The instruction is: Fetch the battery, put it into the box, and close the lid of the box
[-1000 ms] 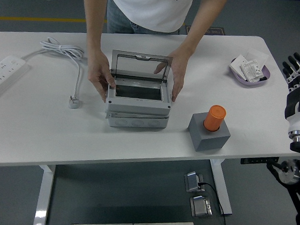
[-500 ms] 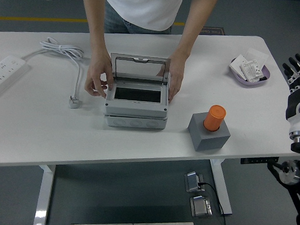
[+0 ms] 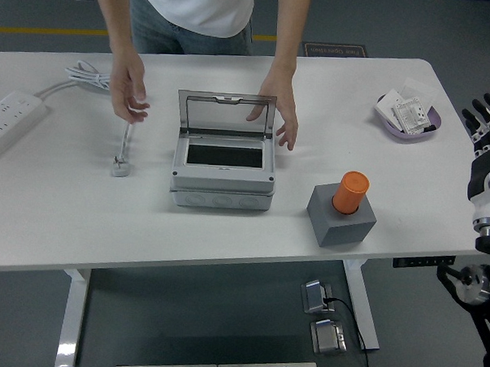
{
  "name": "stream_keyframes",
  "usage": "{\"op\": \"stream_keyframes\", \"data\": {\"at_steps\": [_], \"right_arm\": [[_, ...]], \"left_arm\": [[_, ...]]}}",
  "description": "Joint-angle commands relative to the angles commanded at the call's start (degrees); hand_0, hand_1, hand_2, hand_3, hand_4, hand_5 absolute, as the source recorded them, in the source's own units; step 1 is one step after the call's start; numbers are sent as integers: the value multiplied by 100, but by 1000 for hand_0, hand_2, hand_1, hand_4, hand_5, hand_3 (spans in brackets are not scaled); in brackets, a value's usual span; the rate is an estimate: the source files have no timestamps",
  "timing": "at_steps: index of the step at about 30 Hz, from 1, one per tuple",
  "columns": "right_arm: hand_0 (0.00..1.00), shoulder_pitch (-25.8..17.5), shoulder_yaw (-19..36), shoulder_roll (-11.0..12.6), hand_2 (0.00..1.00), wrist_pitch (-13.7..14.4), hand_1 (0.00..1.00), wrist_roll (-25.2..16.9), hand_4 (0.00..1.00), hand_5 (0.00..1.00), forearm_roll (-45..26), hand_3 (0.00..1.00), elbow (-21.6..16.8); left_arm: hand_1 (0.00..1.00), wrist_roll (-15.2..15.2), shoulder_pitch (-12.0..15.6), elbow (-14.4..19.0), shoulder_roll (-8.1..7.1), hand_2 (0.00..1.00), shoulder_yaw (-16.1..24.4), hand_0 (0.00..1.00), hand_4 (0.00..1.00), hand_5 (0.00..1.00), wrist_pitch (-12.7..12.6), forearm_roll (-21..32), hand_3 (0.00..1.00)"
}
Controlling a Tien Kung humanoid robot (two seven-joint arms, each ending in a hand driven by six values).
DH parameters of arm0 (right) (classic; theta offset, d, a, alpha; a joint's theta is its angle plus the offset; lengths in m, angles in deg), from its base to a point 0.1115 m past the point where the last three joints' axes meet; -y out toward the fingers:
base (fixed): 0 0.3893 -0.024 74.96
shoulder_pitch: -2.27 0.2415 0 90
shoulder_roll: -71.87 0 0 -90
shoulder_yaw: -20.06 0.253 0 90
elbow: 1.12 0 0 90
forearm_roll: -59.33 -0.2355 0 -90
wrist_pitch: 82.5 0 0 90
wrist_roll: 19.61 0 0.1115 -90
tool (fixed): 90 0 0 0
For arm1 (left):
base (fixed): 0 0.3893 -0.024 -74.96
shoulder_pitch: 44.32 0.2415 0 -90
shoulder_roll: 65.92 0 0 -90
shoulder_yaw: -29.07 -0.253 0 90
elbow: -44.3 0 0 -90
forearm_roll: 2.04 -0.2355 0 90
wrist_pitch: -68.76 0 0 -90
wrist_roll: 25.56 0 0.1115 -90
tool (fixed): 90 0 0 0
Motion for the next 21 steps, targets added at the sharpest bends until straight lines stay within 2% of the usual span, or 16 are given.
{"op": "stream_keyframes", "data": {"at_steps": [11,21], "right_arm": [[913,22,-97,-4,816,13,784,50,947,877,13,834,94],[910,78,-336,2,813,69,779,2,940,869,80,834,187]], "left_arm": [[683,-153,102,-35,-16,565,403,576,534,199,-4,-276,634],[683,-87,79,-28,18,566,241,577,541,208,-5,-50,638]]}}
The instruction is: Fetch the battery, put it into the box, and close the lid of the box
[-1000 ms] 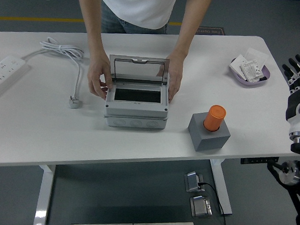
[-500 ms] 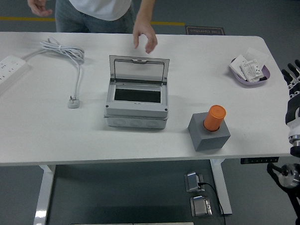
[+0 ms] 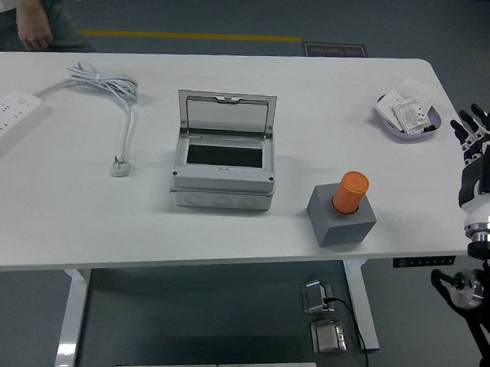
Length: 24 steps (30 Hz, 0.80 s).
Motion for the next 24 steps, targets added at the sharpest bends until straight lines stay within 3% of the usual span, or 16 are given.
{"op": "stream_keyframes", "data": {"at_steps": [5,6,11,12,17,18,23,24], "right_arm": [[910,74,-241,-43,813,174,779,92,940,869,510,834,-28],[799,90,-306,-43,801,233,764,125,925,664,638,834,-42],[799,233,-757,-46,801,408,764,182,925,664,1048,834,23],[682,281,-872,-63,757,414,707,166,876,428,1050,820,90],[682,452,-1333,-148,757,396,707,106,876,428,955,820,355],[704,488,-1418,-155,765,391,742,110,854,358,948,834,392],[704,613,-1701,-179,765,354,742,144,854,358,930,834,541],[748,625,-1737,-179,781,348,765,151,853,347,927,848,553]], "left_arm": [[683,8,-14,6,16,566,-24,577,541,208,7,34,638],[683,2,-13,7,22,566,-11,577,544,210,9,19,642],[683,-57,-7,3,49,566,128,577,544,210,19,-138,642],[683,-70,-8,2,54,567,161,577,545,211,22,-180,642],[683,-78,-23,3,69,567,179,577,545,211,27,-215,642],[682,-82,-28,3,68,567,191,577,546,212,28,-232,643],[682,-81,-53,3,67,567,198,577,546,212,35,-253,643],[682,-81,-56,3,68,567,200,577,548,212,36,-258,643]]}}
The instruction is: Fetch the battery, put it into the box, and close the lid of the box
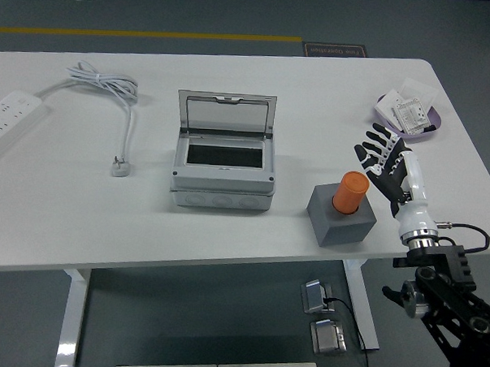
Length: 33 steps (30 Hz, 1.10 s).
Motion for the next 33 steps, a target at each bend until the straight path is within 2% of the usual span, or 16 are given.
{"op": "stream_keyframes", "data": {"at_steps": [5,6,23,24,33], "right_arm": [[748,16,-101,-4,781,-25,765,35,853,347,6,848,21],[754,11,-116,-5,787,-32,770,47,841,310,13,860,17],[735,-124,-313,23,783,-120,757,29,840,311,-55,861,-27],[715,-118,-328,26,752,-124,743,24,839,315,-69,841,-22],[687,-84,-455,44,724,-130,730,35,810,281,-109,820,25]], "left_arm": [[682,-6,-10,0,7,567,19,577,548,212,4,-32,643],[683,-11,-12,0,8,566,30,577,546,213,6,-47,643],[684,-47,-46,-5,26,565,119,575,542,210,19,-173,639],[686,-48,-49,-5,24,564,120,576,541,209,20,-178,638],[687,-52,-60,-5,23,564,132,572,542,202,24,-208,637]]}}
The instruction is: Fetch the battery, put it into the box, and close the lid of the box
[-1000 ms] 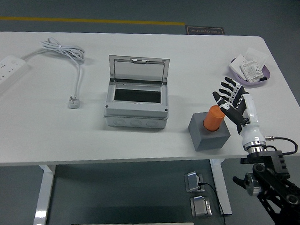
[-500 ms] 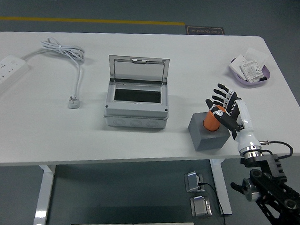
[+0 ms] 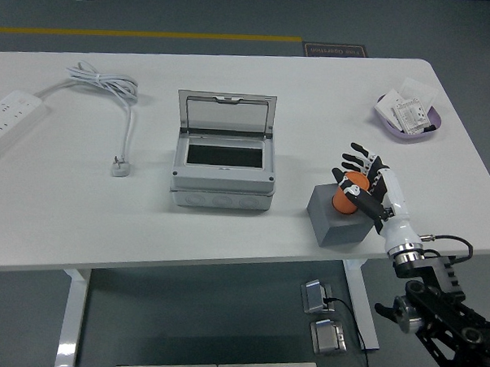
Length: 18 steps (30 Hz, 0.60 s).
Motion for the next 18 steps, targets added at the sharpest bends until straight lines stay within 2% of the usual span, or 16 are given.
{"op": "stream_keyframes", "data": {"at_steps": [8,9,14,15,18], "right_arm": [[682,9,-114,22,718,31,727,48,800,265,1,810,-4],[619,12,-131,26,657,44,674,63,688,124,10,787,-11],[619,24,-217,42,657,92,674,157,688,124,41,787,-44],[546,28,-233,45,576,96,598,173,566,19,35,732,-47],[546,47,-292,57,576,94,598,228,566,19,25,732,-54]], "left_arm": [[687,-2,-8,-3,-7,563,12,572,534,195,1,-19,632],[688,1,-11,-3,-8,562,9,568,526,184,1,-17,632],[688,17,-25,-1,-12,562,-31,568,526,184,3,12,632],[688,20,-28,0,-12,562,-38,568,524,181,3,17,630],[688,27,-38,1,-15,562,-54,568,524,181,5,25,630]]}}
